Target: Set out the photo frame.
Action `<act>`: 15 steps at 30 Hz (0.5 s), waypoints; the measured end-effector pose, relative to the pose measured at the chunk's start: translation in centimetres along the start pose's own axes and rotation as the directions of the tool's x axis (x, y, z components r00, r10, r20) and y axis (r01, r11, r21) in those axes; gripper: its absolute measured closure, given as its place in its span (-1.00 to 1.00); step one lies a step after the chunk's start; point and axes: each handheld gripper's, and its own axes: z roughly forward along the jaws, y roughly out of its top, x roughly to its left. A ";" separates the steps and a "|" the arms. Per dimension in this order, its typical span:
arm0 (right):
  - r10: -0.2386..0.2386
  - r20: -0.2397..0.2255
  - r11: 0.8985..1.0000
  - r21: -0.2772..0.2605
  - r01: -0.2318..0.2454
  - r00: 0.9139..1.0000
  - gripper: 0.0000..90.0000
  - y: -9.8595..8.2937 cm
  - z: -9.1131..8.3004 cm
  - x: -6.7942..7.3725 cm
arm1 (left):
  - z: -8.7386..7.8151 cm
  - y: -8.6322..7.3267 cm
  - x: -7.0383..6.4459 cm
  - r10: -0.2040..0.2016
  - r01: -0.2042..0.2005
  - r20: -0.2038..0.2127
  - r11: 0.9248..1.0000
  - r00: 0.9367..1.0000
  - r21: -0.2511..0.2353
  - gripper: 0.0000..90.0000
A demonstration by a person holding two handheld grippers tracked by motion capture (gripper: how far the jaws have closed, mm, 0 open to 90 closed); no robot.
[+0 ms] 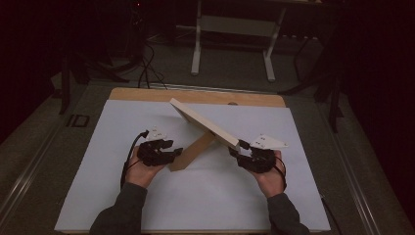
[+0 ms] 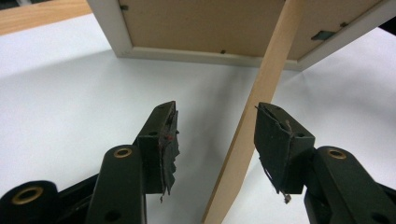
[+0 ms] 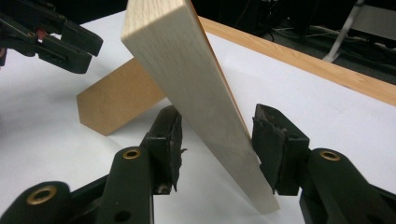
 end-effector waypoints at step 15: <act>0.006 0.003 1.000 0.010 -0.006 1.000 0.10 -0.6 -0.9 -0.3 | -0.8 0.8 -1.0 -0.017 0.017 -0.010 1.000 1.000 -0.002 0.17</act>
